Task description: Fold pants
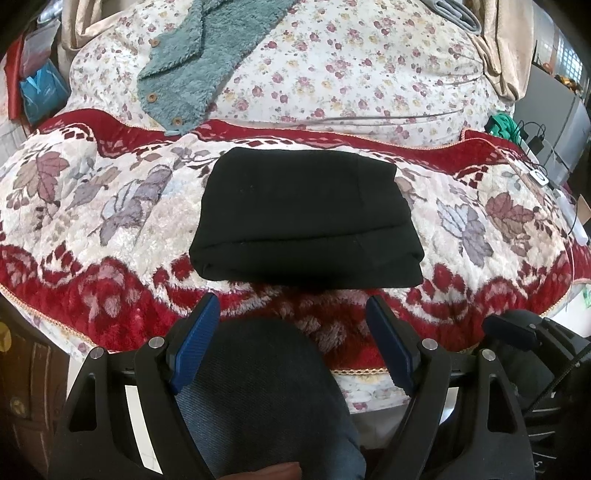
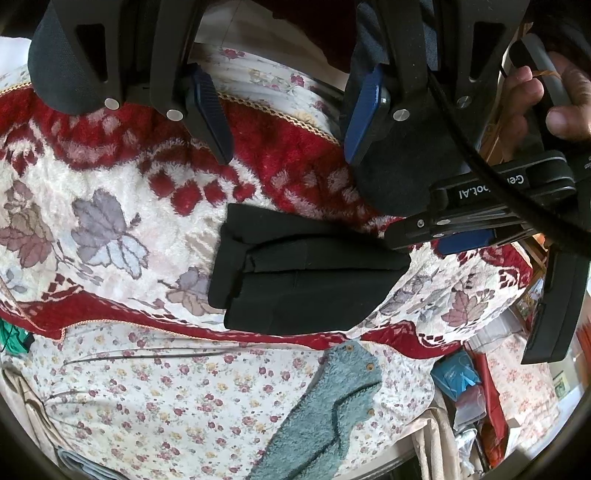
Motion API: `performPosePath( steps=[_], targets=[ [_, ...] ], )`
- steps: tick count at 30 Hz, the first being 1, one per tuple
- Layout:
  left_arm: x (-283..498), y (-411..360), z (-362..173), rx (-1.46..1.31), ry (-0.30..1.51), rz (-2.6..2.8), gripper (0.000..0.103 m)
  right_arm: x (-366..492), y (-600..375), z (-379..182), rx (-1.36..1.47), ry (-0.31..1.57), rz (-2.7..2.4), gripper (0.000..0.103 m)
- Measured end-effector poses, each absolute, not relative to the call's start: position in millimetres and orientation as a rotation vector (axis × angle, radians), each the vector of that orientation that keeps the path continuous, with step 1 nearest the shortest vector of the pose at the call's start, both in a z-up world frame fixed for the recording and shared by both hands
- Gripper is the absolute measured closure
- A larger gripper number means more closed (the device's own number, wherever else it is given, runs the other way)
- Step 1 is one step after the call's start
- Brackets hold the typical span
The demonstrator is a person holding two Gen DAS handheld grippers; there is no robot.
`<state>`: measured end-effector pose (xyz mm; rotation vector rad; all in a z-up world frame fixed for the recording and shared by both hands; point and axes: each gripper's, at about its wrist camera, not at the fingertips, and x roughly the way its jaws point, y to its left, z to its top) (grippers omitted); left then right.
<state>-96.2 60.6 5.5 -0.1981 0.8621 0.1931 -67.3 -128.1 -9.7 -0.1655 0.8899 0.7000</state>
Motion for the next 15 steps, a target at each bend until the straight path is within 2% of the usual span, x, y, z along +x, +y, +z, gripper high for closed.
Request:
performPosePath(
  steps=[15],
  targets=[
    [-94.0,62.2,5.2,-0.181,0.876,0.199,0.022,-67.3,-127.5,-9.5,-0.163,0.888,0.702,0.042]
  ],
)
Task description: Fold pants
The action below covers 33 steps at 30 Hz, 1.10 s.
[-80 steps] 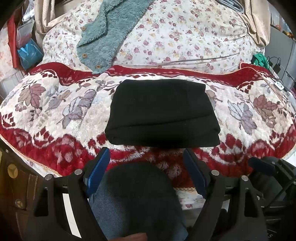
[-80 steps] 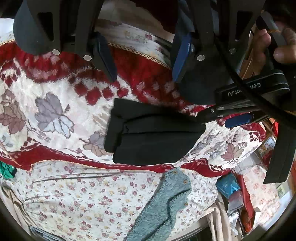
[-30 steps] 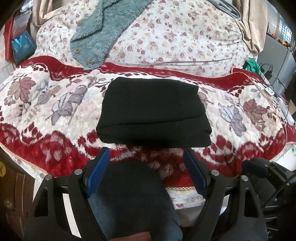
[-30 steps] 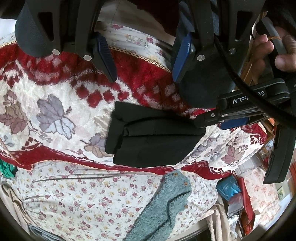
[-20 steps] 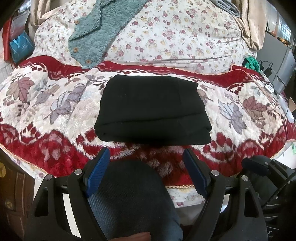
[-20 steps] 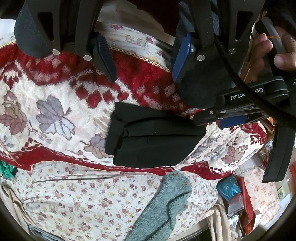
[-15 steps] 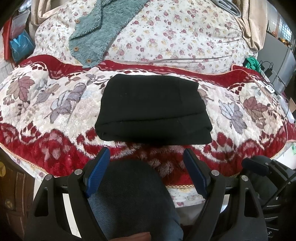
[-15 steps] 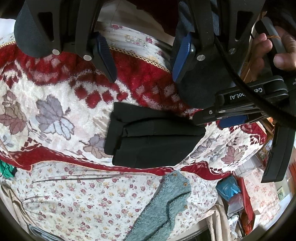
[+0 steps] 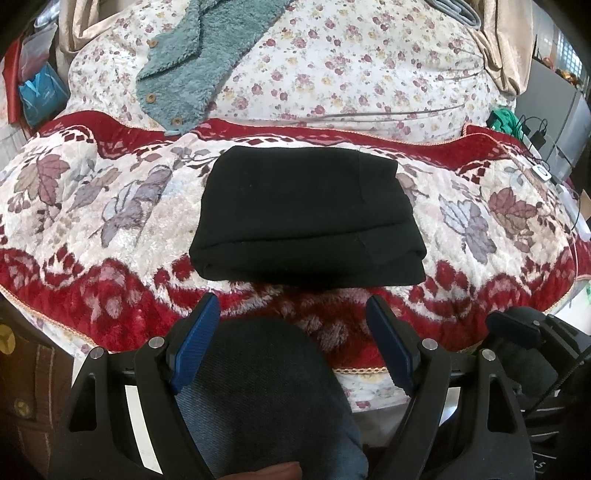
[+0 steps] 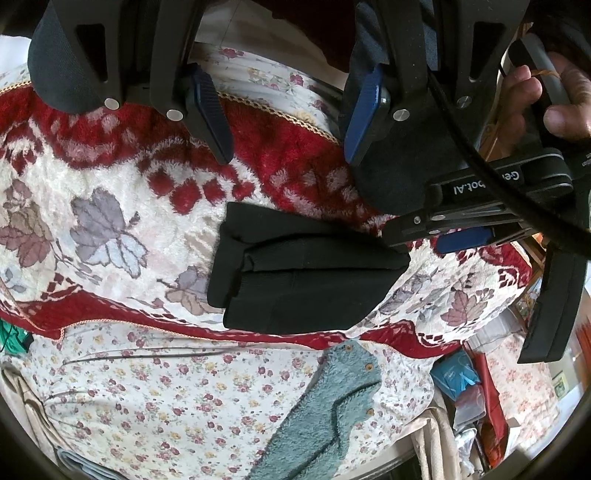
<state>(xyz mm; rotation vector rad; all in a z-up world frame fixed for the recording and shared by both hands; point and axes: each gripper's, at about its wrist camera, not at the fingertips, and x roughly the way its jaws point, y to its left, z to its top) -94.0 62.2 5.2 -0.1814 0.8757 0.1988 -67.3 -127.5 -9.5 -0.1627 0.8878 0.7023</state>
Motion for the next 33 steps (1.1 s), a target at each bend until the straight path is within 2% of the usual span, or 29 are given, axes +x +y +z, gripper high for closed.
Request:
performPosePath(
  steps=[30,32,33],
  targets=[
    [-97.8,53.0,-1.3,-0.188,0.871,0.123,0.022,-66.1,-131.9,-7.1,-0.141,0.872,0.713,0.042],
    [-104.0,54.4,3.3,-0.201,0.816,0.105,0.026,-66.1,-132.0,-7.1,-0.14,0.873,0.714,0.042],
    [-106.4,54.2,5.8,-0.189,0.793,0.115,0.033,-65.9,-132.0,-7.1,-0.141,0.872,0.714,0.042]
  ],
)
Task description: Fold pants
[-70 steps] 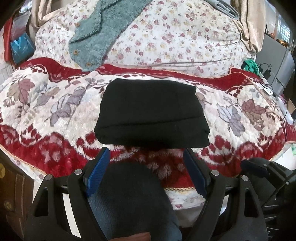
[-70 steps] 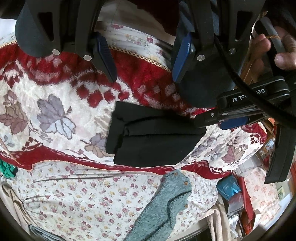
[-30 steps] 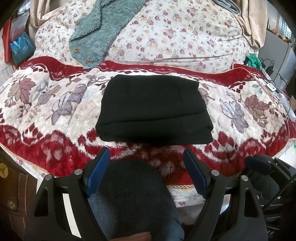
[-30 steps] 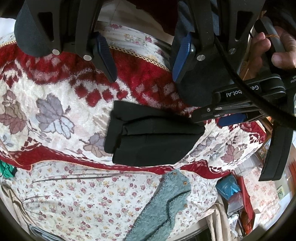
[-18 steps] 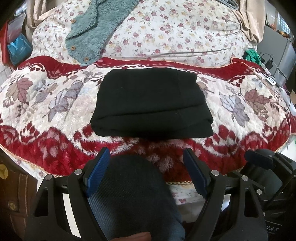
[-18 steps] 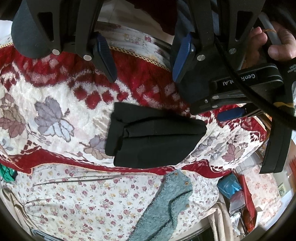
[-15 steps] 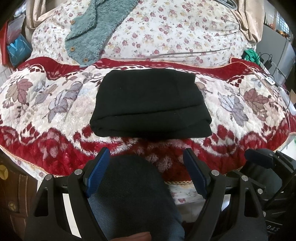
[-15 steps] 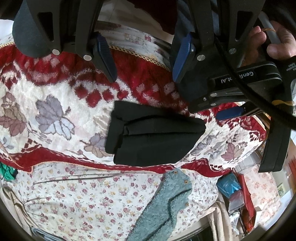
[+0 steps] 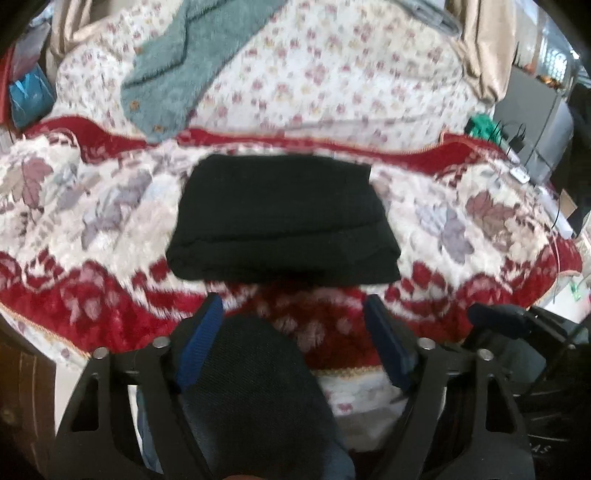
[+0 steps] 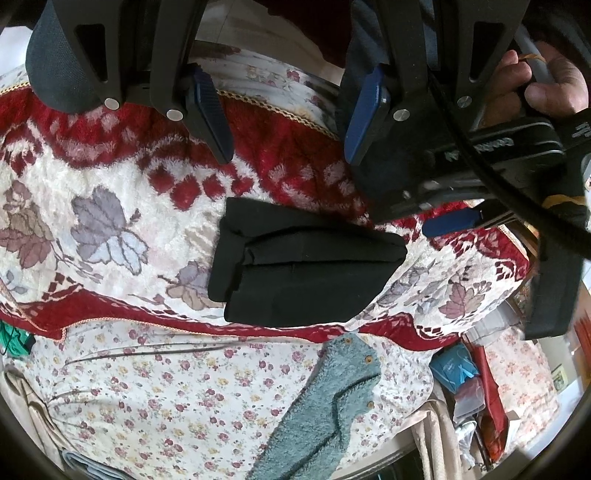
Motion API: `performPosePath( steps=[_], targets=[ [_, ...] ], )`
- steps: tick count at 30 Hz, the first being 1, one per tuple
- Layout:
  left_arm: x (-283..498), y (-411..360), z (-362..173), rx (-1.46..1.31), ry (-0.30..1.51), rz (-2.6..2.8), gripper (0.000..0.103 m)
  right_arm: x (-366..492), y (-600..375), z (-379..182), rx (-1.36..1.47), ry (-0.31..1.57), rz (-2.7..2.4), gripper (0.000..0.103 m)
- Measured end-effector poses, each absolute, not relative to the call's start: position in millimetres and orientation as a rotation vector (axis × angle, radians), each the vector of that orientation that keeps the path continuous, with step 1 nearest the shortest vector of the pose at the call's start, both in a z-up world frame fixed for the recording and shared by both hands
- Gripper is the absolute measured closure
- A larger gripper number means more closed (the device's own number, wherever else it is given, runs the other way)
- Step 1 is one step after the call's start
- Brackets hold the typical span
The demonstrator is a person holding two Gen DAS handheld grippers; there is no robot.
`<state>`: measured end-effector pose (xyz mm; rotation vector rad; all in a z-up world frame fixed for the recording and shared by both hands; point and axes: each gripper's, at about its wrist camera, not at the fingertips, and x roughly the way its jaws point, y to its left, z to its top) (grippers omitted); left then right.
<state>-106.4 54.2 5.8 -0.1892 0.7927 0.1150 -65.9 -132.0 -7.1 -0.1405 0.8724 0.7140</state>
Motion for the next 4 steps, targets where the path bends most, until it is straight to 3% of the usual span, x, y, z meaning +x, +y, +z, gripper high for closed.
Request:
performPosePath(
  steps=[4],
  targets=[
    [-102.9,61.7,5.9,-0.188,0.803,0.151,0.035,-65.4,-131.6,-6.9,-0.138,0.874,0.713,0.042]
  ],
)
